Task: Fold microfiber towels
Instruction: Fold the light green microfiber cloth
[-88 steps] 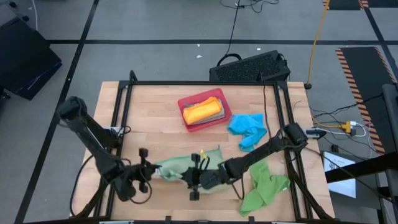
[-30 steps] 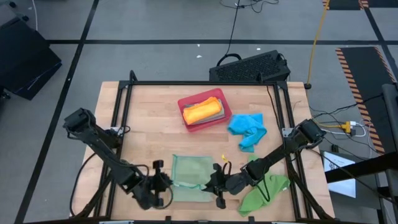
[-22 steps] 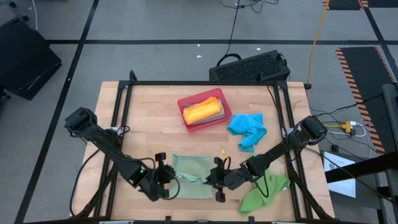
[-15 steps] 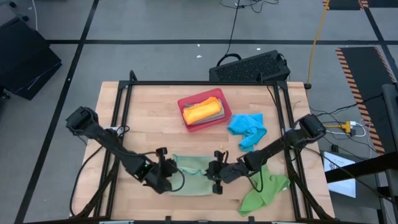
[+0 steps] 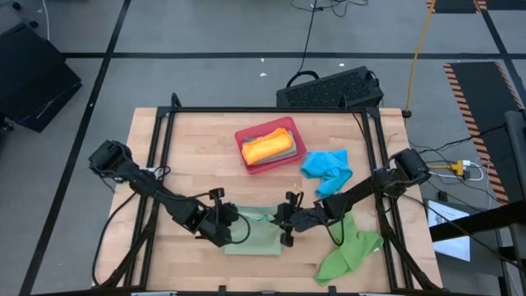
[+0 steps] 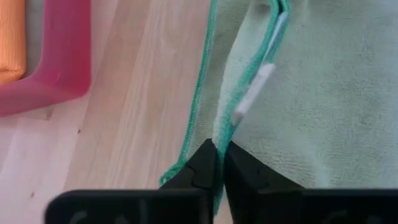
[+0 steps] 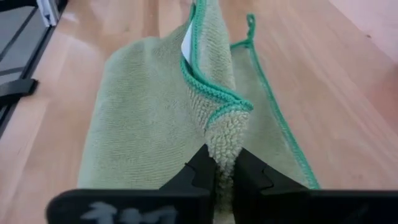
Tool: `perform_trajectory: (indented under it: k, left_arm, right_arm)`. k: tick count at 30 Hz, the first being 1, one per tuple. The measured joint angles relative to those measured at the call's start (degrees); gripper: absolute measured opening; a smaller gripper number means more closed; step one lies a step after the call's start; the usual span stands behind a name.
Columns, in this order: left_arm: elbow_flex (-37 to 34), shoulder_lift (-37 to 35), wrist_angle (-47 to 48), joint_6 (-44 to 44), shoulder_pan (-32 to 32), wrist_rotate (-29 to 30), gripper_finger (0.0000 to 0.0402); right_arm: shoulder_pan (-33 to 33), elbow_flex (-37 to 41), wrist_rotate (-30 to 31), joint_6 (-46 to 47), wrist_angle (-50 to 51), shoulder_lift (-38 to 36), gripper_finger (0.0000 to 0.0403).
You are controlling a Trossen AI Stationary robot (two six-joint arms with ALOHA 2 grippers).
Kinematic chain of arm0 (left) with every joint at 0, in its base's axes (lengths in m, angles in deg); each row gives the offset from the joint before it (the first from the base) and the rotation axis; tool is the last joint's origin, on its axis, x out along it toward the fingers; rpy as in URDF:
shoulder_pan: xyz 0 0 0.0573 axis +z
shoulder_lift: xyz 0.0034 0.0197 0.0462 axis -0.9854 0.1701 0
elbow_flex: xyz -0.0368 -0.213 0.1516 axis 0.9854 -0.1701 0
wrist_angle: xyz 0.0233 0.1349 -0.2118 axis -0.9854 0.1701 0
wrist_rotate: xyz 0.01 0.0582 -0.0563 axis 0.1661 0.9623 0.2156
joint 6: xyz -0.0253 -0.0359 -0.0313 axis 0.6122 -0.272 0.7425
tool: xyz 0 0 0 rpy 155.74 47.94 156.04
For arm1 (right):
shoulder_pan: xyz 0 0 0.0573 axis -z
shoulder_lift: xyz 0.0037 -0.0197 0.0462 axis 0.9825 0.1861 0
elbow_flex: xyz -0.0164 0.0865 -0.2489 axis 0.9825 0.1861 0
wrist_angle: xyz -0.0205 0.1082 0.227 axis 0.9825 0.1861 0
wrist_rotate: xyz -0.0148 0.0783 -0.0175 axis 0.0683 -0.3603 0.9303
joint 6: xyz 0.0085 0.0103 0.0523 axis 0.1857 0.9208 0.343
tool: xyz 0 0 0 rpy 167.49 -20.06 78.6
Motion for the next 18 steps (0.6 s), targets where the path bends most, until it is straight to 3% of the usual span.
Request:
perform_trajectory:
  k: [5, 11, 18]
  left_arm:
    - [0.0, 0.0, 0.0, -0.8, 0.9, 0.6, 0.0076]
    - [0.0, 0.0, 0.0, -2.1, 2.5, 1.7, 0.0117]
    - [0.0, 0.0, 0.1, -0.9, 2.1, 0.6, 0.0124]
  right_arm:
    - [1.7, 0.1, 0.2, 0.8, 0.9, 0.0, 0.0077]
    - [2.7, 0.1, 6.7, 1.8, 2.1, 0.0, 0.0138]
    - [0.5, 0.1, 8.3, 7.0, 4.3, -2.0, 0.0145]
